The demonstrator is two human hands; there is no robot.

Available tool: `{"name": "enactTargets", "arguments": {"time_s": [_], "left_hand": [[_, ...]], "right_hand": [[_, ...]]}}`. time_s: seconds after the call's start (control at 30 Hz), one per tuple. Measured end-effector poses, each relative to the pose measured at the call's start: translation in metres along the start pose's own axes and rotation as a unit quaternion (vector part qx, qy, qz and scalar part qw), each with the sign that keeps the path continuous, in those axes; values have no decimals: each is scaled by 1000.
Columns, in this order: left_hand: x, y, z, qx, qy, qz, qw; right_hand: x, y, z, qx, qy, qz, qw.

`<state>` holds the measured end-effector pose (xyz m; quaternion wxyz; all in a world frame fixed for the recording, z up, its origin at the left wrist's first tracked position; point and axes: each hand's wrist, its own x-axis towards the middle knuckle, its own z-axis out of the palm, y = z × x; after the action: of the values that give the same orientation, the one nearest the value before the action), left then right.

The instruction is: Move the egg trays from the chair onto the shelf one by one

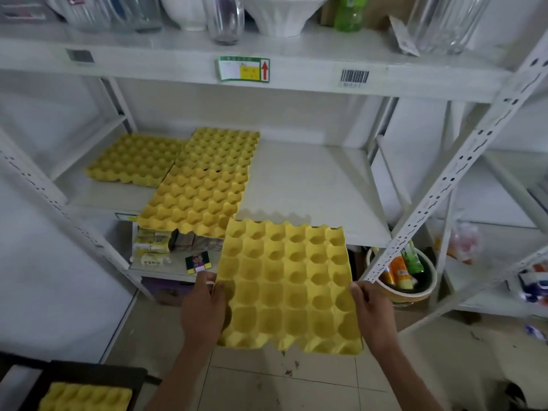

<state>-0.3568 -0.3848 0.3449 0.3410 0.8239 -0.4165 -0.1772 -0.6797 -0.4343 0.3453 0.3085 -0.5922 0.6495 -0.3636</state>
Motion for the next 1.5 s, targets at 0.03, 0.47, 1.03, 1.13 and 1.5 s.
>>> {"name": "enactTargets", "arguments": {"time_s": [0.03,0.47,1.03,1.13,1.5], "left_hand": [[9,8,7,4,-1,0,1000],[184,83,87,-8,-176,79,981],[405,39,90,317,-130,254,905],[430,22,106,314,-138,237,909],[437,12,117,292,-128,244,916]], "right_hand": [[12,3,0,9,-1,6,1000],[213,20,42,-83,47,53,994],[267,-26,185,-419,-73,-132,895],[312,-20,195,-415,-52,-127,899],[462,-60,242,-400,-67,-93,909]]}}
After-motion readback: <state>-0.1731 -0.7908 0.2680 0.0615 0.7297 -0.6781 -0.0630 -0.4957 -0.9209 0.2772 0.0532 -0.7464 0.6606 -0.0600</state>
